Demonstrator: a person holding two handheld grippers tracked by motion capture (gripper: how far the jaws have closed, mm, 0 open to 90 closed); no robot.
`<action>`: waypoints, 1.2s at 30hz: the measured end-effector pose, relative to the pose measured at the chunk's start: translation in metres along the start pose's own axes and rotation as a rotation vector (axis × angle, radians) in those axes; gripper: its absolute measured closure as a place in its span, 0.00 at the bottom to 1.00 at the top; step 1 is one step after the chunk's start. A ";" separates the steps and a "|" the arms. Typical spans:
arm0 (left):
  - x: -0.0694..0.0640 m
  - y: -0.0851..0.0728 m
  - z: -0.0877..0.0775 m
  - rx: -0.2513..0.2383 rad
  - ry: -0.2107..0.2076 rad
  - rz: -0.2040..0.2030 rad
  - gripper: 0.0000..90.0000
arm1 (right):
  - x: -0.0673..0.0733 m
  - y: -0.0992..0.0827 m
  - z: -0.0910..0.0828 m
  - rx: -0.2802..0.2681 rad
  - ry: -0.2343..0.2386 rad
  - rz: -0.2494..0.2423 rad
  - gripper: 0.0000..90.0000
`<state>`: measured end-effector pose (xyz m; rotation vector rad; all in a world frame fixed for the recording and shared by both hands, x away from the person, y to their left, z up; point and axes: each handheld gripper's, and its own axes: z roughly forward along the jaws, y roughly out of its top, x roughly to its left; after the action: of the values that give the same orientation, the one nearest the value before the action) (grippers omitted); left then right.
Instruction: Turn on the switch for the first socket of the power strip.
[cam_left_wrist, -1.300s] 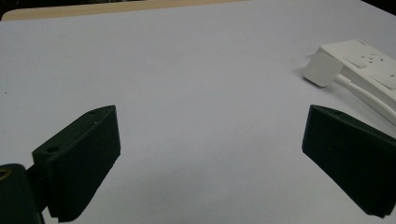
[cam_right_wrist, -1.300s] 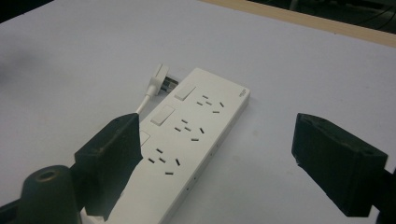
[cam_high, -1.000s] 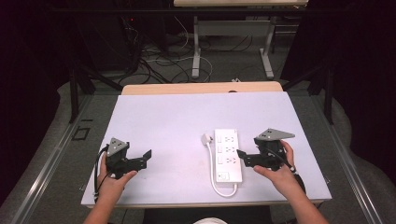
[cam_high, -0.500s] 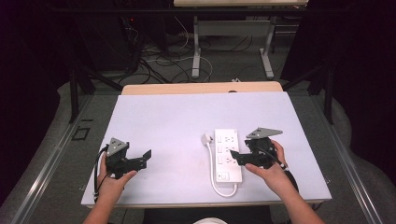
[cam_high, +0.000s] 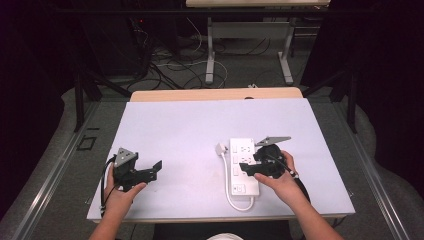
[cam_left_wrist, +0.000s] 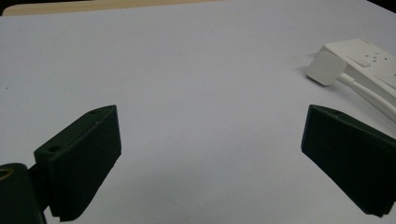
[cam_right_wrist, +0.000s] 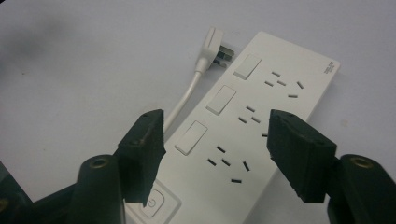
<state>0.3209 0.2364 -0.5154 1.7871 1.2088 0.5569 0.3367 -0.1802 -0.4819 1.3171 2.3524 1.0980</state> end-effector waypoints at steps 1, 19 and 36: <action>0.000 0.000 0.000 0.000 0.000 0.000 0.05 | 0.001 0.000 0.002 0.001 0.005 0.010 0.47; 0.001 -0.001 0.001 0.007 -0.003 0.000 0.06 | 0.008 -0.009 0.029 0.082 0.032 -0.006 0.73; 0.001 -0.002 0.002 0.011 -0.002 -0.003 0.06 | 0.018 -0.011 0.043 0.121 0.059 -0.070 0.93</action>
<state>0.3222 0.2367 -0.5180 1.7942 1.2153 0.5476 0.3419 -0.1481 -0.5167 1.2457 2.5235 1.0025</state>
